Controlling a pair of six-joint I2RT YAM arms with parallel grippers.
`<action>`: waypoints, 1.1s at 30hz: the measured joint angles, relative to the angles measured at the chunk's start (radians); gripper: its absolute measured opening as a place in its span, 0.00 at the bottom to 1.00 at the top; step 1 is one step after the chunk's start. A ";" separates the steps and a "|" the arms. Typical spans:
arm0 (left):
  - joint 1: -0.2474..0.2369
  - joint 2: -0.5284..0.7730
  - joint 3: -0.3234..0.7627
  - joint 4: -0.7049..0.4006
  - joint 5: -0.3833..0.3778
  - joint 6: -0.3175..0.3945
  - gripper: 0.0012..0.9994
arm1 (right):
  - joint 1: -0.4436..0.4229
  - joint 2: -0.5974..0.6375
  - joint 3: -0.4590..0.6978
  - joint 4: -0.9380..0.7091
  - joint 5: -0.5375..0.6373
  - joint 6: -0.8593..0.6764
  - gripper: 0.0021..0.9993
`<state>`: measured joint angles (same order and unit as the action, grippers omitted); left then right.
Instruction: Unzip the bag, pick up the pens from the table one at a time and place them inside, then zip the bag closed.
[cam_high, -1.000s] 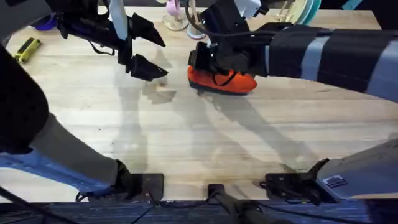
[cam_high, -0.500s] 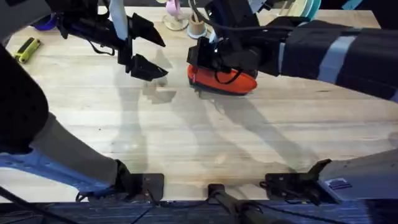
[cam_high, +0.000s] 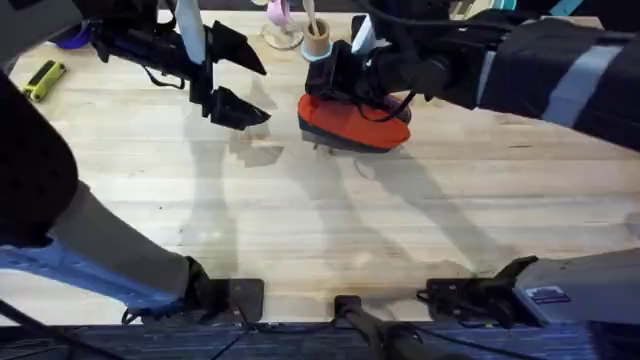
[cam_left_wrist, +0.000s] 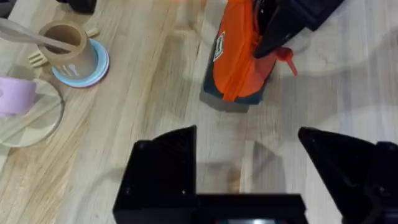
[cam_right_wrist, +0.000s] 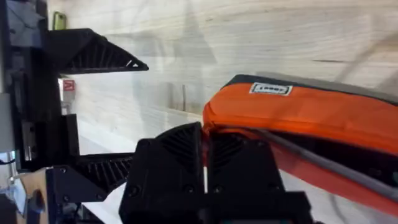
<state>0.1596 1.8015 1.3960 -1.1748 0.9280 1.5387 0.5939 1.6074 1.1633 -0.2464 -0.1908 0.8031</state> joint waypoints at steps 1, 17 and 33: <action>0.000 0.002 0.000 0.000 0.007 0.000 0.99 | -0.002 -0.002 0.000 0.000 -0.002 0.002 0.03; -0.062 0.165 0.000 0.042 0.220 0.000 0.99 | -0.002 -0.002 0.000 -0.001 -0.016 0.005 0.03; -0.185 0.165 0.000 0.139 0.139 0.000 0.99 | -0.002 -0.002 0.000 0.001 -0.016 0.005 0.03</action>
<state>-0.0255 1.9664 1.3960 -1.0361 1.0675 1.5382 0.5922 1.6054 1.1633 -0.2458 -0.2070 0.8085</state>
